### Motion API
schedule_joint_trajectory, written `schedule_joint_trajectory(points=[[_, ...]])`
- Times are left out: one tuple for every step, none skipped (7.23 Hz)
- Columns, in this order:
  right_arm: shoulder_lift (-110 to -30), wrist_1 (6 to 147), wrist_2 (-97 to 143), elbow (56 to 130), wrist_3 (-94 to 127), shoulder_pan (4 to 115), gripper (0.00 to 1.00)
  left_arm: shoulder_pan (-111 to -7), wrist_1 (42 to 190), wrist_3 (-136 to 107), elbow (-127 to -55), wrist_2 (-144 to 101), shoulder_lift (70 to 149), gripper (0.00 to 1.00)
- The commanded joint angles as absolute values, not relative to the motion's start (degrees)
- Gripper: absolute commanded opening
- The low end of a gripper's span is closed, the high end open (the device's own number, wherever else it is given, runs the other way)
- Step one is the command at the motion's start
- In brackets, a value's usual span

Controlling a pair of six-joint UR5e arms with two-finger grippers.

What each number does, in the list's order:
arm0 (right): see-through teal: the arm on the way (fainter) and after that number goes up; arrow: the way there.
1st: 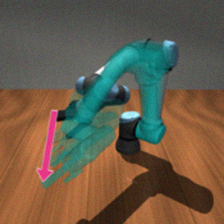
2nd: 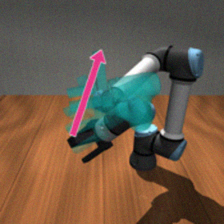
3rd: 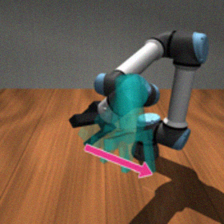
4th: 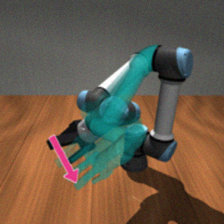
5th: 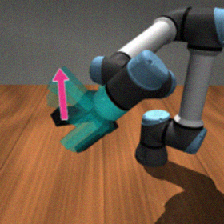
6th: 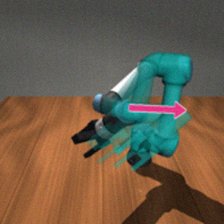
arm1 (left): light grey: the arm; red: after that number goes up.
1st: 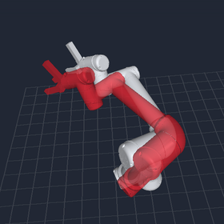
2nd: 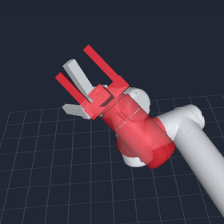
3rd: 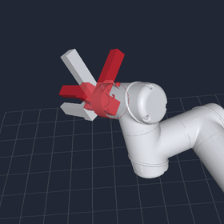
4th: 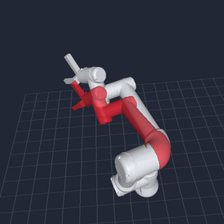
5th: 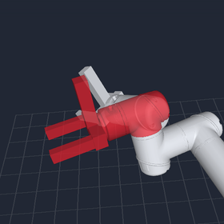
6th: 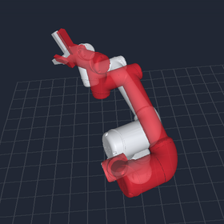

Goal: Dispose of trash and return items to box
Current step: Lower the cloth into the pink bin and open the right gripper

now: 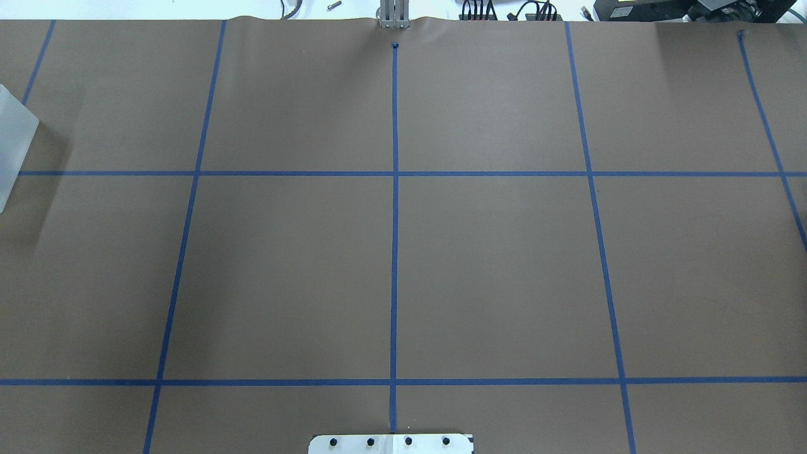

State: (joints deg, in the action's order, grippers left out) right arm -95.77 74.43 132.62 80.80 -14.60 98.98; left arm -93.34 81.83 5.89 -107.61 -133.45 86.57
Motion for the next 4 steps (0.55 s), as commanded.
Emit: schedule_joint_trajectory(points=[[-95.10, 74.00, 139.54, 84.52, -10.06, 98.53, 1.00, -93.34, 81.83, 5.89, -107.58, -133.42, 86.57, 0.98], [-95.62, 74.35, 139.13, 88.73, -4.28, 96.52, 1.00, -93.34, 81.83, 5.89, -107.49, -133.42, 86.49, 0.98], [-96.15, 75.05, 137.74, 91.99, -0.91, 94.24, 1.00, -93.34, 81.91, 5.89, -107.58, -133.42, 86.14, 0.98], [-96.24, 82.89, 137.20, 98.11, -0.88, 93.52, 1.00, -93.43, 81.91, 5.98, -107.49, -133.42, 86.05, 0.98]])
